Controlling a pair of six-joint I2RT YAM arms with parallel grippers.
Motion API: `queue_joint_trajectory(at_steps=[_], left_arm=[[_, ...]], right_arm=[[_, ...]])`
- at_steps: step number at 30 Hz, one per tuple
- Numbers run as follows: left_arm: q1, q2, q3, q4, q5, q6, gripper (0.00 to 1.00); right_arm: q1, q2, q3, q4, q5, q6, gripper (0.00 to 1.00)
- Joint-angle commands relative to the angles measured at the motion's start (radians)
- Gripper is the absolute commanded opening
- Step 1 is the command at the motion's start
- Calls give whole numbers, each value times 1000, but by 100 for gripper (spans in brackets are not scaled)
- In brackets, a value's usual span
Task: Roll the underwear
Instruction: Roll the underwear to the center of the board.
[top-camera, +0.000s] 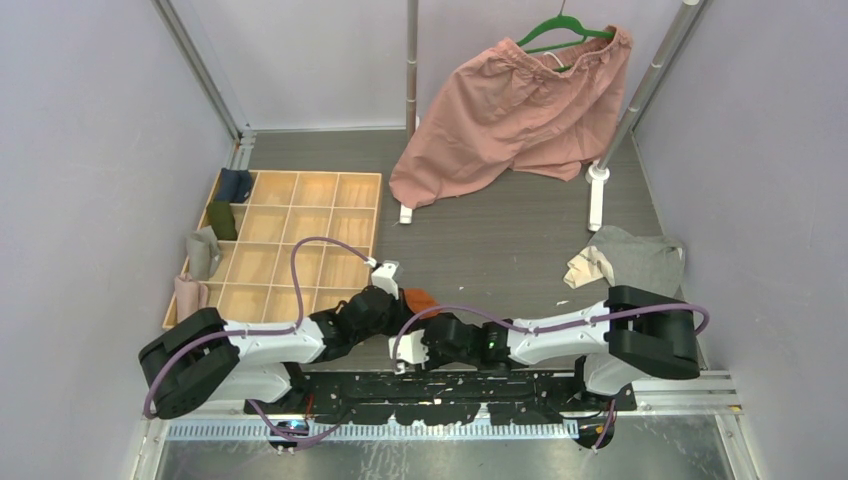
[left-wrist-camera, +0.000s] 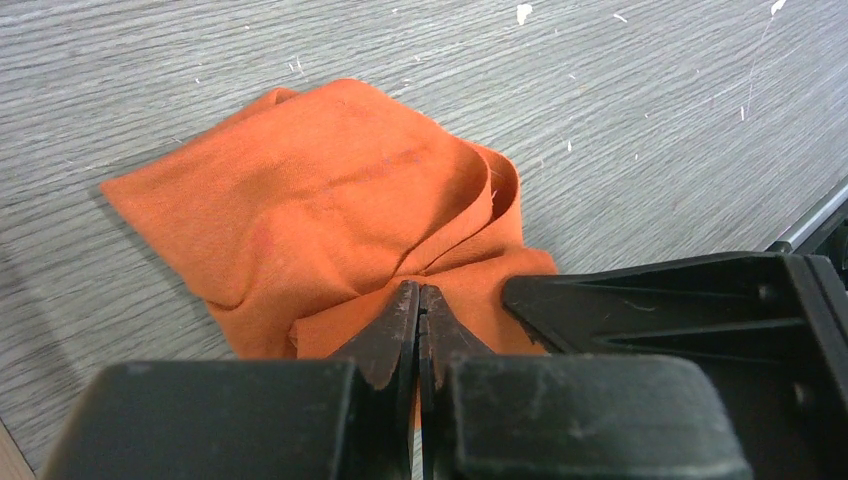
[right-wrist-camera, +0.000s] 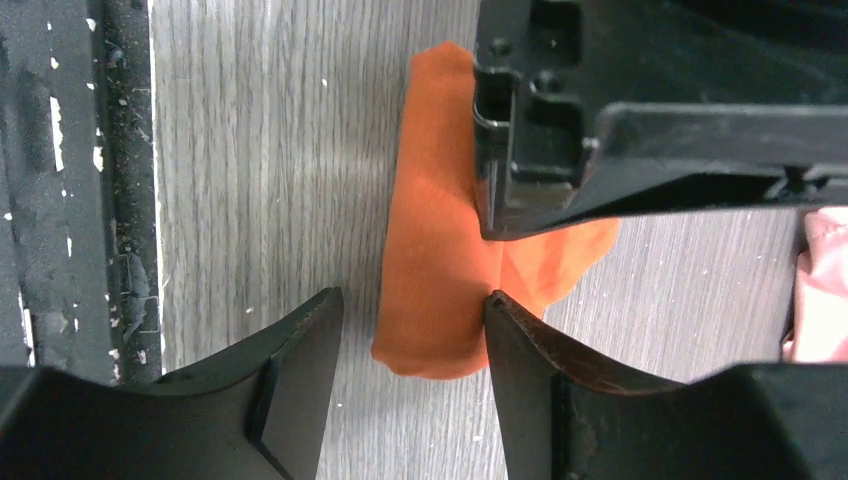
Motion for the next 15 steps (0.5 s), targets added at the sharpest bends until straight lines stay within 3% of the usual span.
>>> queue_joint_trajectory(at_steps=[1, 6, 15], left_arm=[[0, 28, -21, -78, -4, 6, 1], [0, 34, -21, -75, -5, 6, 1], [0, 37, -10, -66, -31, -3, 1]], right_arm=[[16, 39, 25, 42, 65, -44, 59], [17, 72, 30, 36, 93, -45, 52], [18, 104, 50, -22, 93, 65, 6]])
